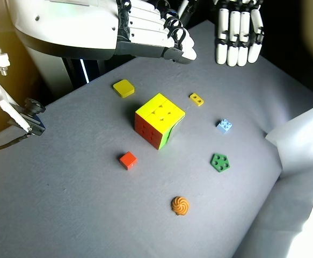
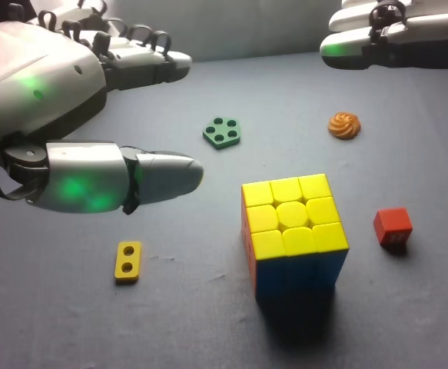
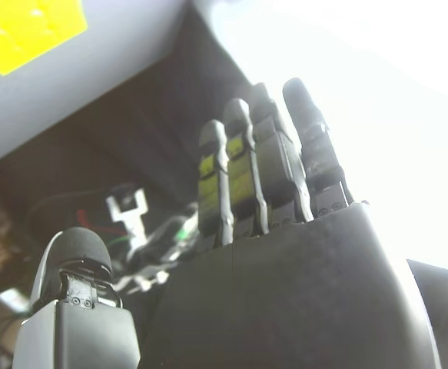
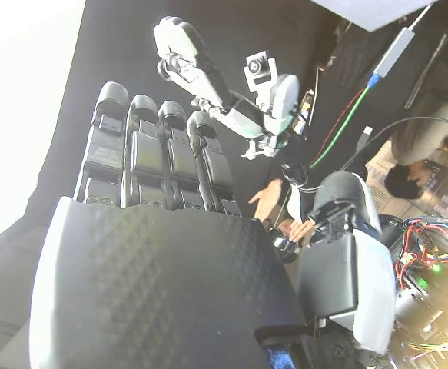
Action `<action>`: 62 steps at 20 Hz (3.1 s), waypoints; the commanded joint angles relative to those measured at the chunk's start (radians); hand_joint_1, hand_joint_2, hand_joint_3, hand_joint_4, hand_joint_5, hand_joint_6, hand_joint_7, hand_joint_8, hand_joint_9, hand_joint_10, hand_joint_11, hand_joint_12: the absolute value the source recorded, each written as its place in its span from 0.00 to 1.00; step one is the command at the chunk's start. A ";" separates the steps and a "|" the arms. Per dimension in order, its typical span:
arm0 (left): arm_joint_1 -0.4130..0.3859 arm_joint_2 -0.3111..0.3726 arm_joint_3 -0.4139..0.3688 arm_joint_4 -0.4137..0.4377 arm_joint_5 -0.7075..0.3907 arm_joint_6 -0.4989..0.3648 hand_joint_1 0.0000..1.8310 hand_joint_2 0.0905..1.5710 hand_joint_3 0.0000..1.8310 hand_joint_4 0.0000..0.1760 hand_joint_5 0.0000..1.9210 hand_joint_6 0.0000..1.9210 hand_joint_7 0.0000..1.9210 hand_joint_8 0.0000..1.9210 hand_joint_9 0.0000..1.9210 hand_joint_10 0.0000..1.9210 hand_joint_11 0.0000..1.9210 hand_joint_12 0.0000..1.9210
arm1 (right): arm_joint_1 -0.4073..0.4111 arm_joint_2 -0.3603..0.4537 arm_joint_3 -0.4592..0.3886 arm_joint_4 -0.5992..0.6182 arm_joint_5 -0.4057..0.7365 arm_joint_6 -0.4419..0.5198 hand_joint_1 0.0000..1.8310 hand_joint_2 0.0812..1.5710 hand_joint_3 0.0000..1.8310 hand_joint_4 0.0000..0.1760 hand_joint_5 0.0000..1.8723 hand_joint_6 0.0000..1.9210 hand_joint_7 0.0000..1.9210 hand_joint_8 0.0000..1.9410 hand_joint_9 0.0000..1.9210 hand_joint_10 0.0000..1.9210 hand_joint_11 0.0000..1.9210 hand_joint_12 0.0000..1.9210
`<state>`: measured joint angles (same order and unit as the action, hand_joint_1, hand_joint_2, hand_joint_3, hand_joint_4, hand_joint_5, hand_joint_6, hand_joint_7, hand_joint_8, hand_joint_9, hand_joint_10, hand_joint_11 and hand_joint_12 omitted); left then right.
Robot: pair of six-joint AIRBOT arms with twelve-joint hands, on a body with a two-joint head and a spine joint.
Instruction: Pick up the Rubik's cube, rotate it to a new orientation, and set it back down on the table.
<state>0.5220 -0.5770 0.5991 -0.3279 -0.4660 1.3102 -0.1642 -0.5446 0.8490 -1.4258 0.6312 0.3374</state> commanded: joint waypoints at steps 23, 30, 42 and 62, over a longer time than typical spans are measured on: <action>0.053 -0.316 -0.032 -0.541 -0.420 0.518 0.47 0.54 0.00 0.13 0.11 0.00 0.05 0.00 0.00 0.00 0.00 0.00 | 0.014 -0.002 -0.014 0.070 -0.028 0.063 0.01 0.63 0.00 0.00 0.09 0.00 0.07 0.00 0.05 0.00 0.00 0.18; 0.052 -0.403 -0.022 -0.725 -0.457 0.544 0.59 0.48 0.00 0.46 0.07 0.00 0.01 0.00 0.00 0.00 0.00 0.00 | 0.015 -0.002 -0.015 0.041 -0.027 0.062 0.03 0.62 0.00 0.00 0.07 0.00 0.05 0.00 0.03 0.00 0.00 0.15; 0.037 -0.562 0.018 -0.922 -0.538 0.543 0.66 0.52 0.01 0.26 0.05 0.00 0.00 0.00 0.00 0.00 0.00 0.00 | 0.015 -0.002 -0.015 0.038 -0.027 0.054 0.01 0.62 0.00 0.00 0.08 0.00 0.05 0.00 0.03 0.00 0.00 0.13; 0.002 -0.687 0.121 -1.110 -0.534 0.630 0.69 0.53 0.00 0.25 0.05 0.00 0.00 0.00 0.00 0.00 0.00 0.00 | 0.017 -0.002 -0.015 0.035 -0.023 0.048 0.05 0.60 0.00 0.00 0.10 0.00 0.07 0.00 0.04 0.00 0.00 0.14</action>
<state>0.5354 -1.2613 0.7177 -1.5177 -0.9680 1.9423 -0.1642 -0.5465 0.8375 -1.4528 0.5861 0.3847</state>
